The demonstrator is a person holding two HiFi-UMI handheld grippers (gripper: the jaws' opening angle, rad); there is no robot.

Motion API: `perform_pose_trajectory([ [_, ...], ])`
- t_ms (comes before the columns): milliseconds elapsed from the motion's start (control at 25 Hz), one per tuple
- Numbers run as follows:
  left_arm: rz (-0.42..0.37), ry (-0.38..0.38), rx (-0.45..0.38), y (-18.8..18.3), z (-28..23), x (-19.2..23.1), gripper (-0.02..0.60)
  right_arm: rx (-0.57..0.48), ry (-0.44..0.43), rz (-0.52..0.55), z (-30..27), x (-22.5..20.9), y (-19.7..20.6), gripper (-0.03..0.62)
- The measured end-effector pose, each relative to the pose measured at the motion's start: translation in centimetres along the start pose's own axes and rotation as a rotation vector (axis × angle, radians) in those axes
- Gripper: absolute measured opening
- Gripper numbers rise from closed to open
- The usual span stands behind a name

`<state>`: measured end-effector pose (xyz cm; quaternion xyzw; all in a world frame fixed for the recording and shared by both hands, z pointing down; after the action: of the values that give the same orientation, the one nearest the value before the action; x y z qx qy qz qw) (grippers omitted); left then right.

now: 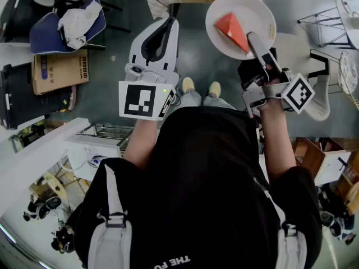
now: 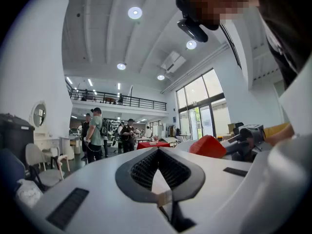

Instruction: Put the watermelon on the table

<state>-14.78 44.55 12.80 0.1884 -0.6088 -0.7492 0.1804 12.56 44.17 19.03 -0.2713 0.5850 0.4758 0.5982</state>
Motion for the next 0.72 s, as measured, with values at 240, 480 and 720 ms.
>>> perform_pose_trajectory([
  [240, 0.047, -0.060, 0.055, 0.2, 0.3, -2.0, 0.011, 0.010, 0.024, -0.079, 2.2, 0.4, 0.1, 0.024],
  [480, 0.055, -0.055, 0.084, 0.6, -0.3, -2.5, 0.011, 0.024, 0.049, -0.123, 2.7, -0.5, -0.2, 0.024],
  [720, 0.075, -0.019, 0.107, 1.5, -2.1, -3.5, 0.011, 0.020, 0.056, -0.128, 2.2, -1.2, -1.9, 0.023],
])
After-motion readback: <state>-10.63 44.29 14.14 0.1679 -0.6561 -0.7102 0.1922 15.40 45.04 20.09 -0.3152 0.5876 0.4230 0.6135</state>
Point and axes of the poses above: the fingertips, and each gripper's own axes: z backward along the fingers, x to its left, y out of its underside, the point moved 9 cm from there along z, backward along the fingers, and after that the axes turned 11 degrees about -x, right-handed, at the moved point
